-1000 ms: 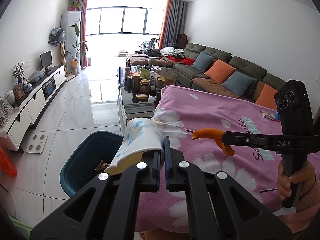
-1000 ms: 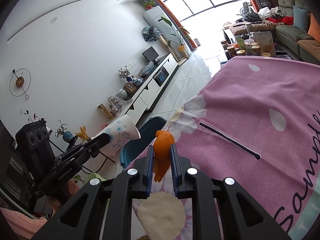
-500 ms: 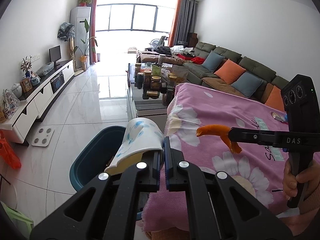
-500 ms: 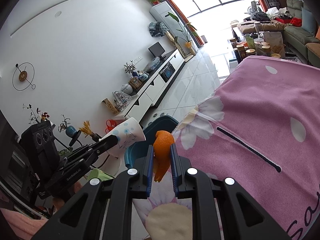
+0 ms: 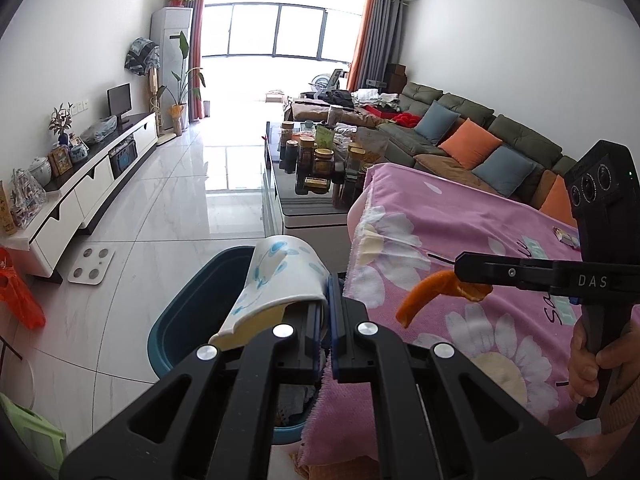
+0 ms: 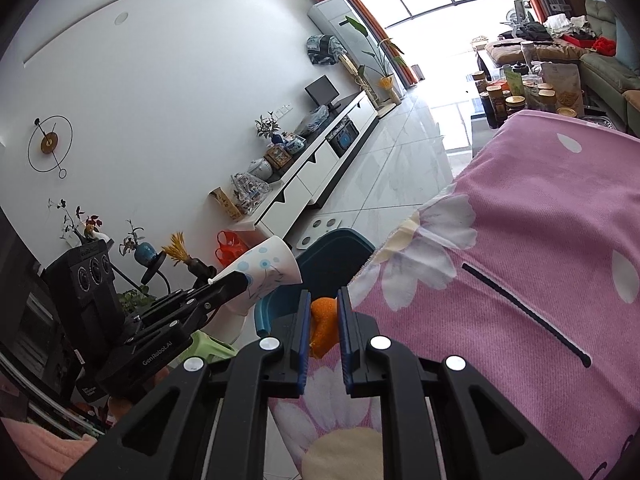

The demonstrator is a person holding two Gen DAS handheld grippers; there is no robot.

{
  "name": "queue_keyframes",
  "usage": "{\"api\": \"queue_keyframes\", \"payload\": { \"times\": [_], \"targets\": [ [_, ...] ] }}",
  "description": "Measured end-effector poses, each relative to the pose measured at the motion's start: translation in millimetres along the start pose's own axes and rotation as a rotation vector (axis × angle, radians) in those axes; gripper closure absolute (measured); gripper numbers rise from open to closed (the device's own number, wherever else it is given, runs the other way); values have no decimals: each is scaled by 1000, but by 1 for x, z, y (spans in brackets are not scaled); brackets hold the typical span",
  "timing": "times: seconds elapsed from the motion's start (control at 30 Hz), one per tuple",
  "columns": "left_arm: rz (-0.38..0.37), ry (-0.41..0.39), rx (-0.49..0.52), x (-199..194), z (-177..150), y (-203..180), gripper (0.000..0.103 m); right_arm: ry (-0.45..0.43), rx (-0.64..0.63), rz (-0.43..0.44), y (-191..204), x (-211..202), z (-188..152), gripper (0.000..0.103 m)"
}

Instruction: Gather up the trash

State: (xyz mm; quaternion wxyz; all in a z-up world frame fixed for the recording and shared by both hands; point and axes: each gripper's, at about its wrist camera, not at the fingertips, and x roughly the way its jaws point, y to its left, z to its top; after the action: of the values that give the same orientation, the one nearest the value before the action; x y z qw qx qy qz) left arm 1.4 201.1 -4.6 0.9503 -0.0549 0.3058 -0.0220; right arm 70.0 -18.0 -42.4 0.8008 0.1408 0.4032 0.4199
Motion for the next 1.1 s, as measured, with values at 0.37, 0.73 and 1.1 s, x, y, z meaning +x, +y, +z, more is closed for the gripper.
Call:
{"api": "queue_keyframes", "payload": {
  "times": [0.37,0.73,1.1],
  "targets": [
    [0,11,-20,5,-5,8,99,38,-1,-92,-8,10,-4,81],
    [-6,18,-26,8,-7,10,99,107,-1,-144,-15,29,-13,66],
    [2,21,-32,11,-10,10,99,135,41,-61,-16,43,-10,82]
  ]
}}
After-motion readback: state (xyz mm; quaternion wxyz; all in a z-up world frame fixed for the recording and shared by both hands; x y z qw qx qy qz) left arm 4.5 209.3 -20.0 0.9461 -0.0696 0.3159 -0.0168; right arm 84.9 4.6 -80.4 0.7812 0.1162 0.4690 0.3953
